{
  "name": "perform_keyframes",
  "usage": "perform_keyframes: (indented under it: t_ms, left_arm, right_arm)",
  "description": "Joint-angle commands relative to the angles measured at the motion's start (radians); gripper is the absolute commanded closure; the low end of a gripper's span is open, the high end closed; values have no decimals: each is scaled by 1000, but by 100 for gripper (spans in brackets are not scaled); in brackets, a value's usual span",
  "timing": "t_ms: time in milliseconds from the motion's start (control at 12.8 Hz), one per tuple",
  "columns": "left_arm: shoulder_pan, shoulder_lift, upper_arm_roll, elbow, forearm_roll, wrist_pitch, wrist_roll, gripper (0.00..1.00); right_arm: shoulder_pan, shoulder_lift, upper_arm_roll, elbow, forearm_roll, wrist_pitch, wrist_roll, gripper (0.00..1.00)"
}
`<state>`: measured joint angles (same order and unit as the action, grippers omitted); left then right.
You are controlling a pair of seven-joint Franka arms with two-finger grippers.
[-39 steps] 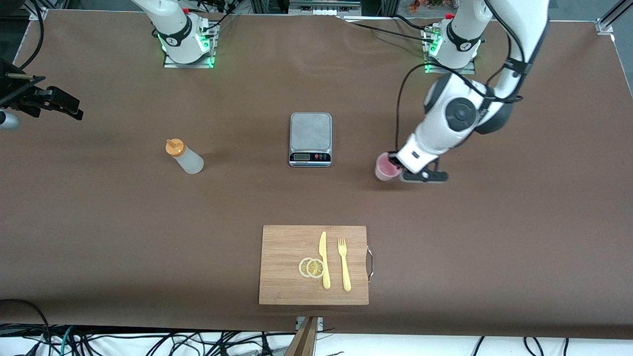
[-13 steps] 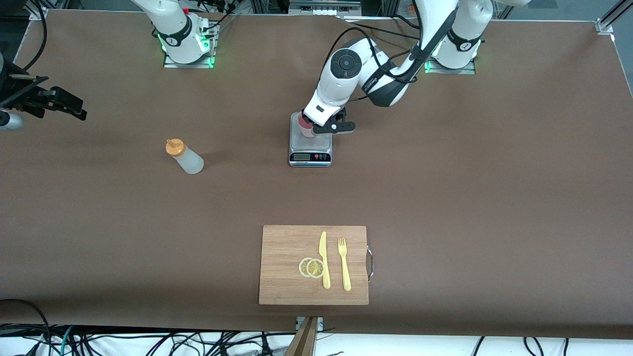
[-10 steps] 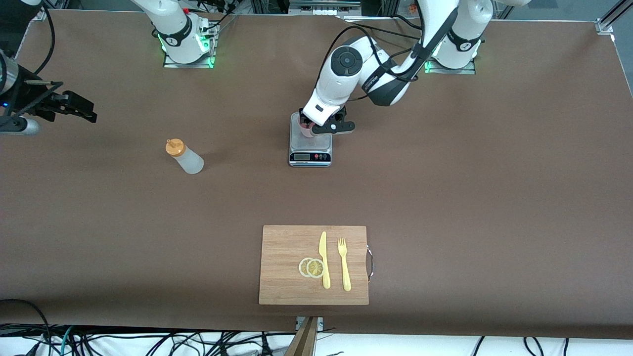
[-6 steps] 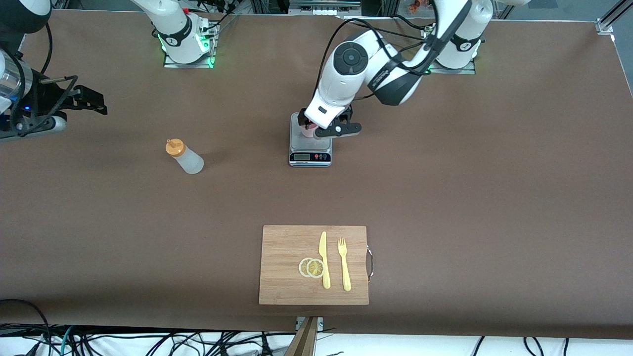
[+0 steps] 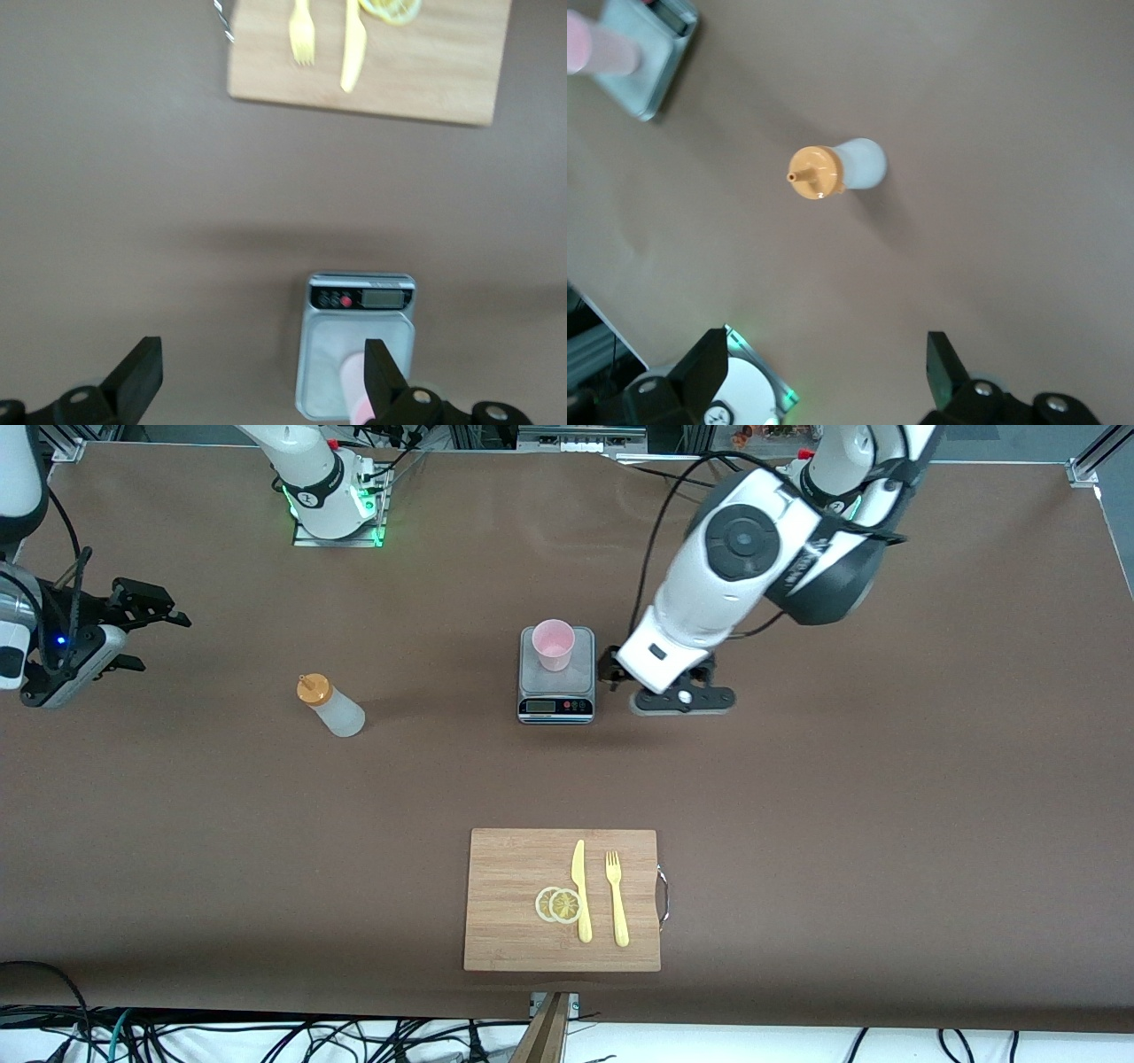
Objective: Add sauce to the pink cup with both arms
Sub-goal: 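Withdraw the left gripper while the right gripper reaches toward the bottle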
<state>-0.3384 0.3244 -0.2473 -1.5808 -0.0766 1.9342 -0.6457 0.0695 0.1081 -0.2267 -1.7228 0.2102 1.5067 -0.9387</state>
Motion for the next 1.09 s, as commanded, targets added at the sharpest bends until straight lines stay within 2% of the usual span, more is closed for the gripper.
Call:
perform_keyframes:
  t_ms: [0, 156, 391, 469, 782, 1016]
  left_arm:
    - [102, -70, 26, 5, 0, -70, 133, 0]
    - [176, -102, 66, 7, 0, -118, 225, 0]
    - [217, -127, 164, 54, 15, -251, 403, 0]
    - [251, -137, 172, 77, 49, -277, 411, 0]
    - [360, -192, 172, 81, 55, -346, 567, 0]
    - [403, -200, 177, 85, 54, -395, 664, 0]
  right_arm:
    - [-2, 42, -45, -32, 104, 35, -264, 1]
    - [-19, 77, -62, -70, 176, 72, -441, 1]
    - [-71, 157, -62, -112, 297, 113, -685, 1]
    - [-83, 198, -63, -112, 348, 112, -777, 1]
    - [-132, 358, -62, -112, 513, 92, -1127, 1]
    - [-140, 458, -62, -110, 630, 9, -1336, 1]
